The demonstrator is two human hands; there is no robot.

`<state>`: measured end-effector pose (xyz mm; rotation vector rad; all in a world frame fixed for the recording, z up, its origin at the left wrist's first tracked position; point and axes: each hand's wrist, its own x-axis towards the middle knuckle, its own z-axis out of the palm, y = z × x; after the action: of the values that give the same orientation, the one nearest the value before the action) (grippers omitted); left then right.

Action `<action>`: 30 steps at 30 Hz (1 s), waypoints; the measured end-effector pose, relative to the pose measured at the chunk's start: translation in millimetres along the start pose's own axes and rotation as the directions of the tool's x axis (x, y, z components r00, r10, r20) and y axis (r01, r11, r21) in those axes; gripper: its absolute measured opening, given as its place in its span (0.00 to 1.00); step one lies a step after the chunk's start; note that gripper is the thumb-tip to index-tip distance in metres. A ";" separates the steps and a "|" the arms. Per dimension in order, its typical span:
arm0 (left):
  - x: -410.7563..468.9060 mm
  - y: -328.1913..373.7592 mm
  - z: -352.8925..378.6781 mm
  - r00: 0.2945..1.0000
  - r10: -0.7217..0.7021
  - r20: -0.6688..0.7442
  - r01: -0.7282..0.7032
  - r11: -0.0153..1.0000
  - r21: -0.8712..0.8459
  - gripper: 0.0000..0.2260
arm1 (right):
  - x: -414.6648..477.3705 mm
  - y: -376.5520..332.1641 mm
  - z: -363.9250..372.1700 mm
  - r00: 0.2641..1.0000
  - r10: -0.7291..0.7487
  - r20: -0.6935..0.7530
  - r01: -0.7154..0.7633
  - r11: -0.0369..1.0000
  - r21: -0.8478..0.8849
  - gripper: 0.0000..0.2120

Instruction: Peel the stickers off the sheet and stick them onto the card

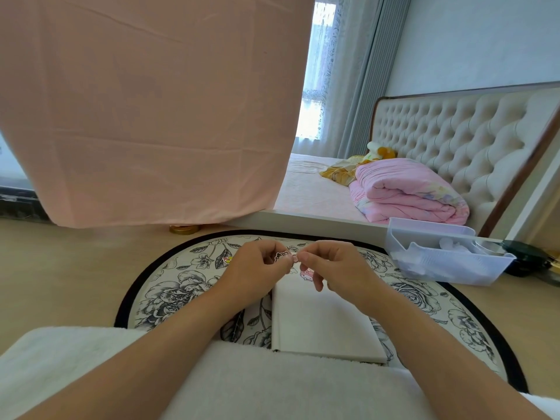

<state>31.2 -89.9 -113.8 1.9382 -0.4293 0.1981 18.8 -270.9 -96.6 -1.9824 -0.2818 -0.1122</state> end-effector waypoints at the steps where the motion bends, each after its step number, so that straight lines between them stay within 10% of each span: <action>1: 0.3 -0.2 0.3 1.000 0.003 0.004 -0.003 1.000 0.005 0.06 | 0.4 1.0 0.2 1.000 -0.009 0.001 0.009 1.000 -0.019 0.07; 14: 1.5 -4.5 1.5 0.999 0.025 0.022 -0.027 0.998 0.062 0.06 | -1.9 -1.1 3.8 0.995 -0.103 -0.002 0.099 0.966 -0.238 0.10; 22: 0.9 -3.9 3.1 0.998 0.053 0.027 -0.056 0.992 0.115 0.05 | -5.9 -0.1 8.0 0.945 -0.317 -0.080 0.188 0.727 -0.660 0.07; 30: 1.2 -6.2 3.3 0.996 0.055 -0.076 -0.042 0.985 0.169 0.03 | -4.2 -4.8 10.4 0.988 -0.041 -0.149 0.018 0.988 -0.152 0.11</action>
<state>34.5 -91.1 -120.1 2.0769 -0.4180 0.3526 13.1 -260.2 -97.5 -2.1066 -0.2094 -0.3104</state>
